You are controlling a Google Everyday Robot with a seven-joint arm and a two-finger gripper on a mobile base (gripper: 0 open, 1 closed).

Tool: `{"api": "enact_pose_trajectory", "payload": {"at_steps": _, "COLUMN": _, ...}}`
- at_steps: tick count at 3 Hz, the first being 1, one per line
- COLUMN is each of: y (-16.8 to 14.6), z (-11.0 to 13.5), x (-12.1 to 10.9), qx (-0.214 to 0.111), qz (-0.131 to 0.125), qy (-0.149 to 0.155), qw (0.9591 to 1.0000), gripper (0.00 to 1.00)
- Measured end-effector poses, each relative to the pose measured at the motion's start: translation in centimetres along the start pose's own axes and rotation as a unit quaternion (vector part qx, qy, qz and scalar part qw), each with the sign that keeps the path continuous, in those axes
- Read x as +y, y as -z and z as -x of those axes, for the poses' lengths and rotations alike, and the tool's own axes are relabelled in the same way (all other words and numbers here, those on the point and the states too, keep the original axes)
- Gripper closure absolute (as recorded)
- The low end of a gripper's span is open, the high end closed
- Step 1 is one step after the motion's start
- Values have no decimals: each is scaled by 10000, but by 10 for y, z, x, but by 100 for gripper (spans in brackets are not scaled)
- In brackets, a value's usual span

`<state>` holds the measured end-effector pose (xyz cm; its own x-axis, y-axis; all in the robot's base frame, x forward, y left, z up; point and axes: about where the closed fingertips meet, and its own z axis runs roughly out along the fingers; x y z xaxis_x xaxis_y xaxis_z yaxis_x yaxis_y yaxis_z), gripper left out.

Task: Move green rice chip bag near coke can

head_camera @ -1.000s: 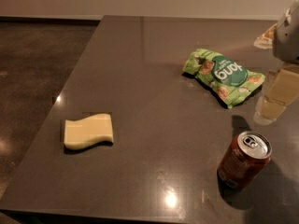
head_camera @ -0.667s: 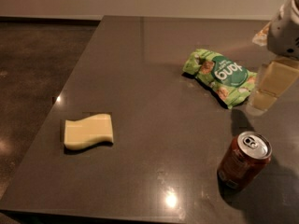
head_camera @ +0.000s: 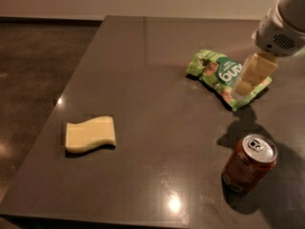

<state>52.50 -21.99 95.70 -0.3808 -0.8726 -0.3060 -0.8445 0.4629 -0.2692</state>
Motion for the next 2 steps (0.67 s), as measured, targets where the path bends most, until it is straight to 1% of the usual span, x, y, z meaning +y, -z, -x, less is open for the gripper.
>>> {"api": "enact_pose_trajectory", "payload": {"at_steps": 1, "y": -23, "z": 0, "x": -32, "qx": -123, "qz": -299, "qy": -348, "qw": 9989, "gripper": 0}}
{"api": "enact_pose_trajectory", "payload": {"at_steps": 2, "y": -48, "z": -3, "x": -61, "qx": -86, "qz": -362, "qy": -669, "qw": 9971, "gripper": 0}}
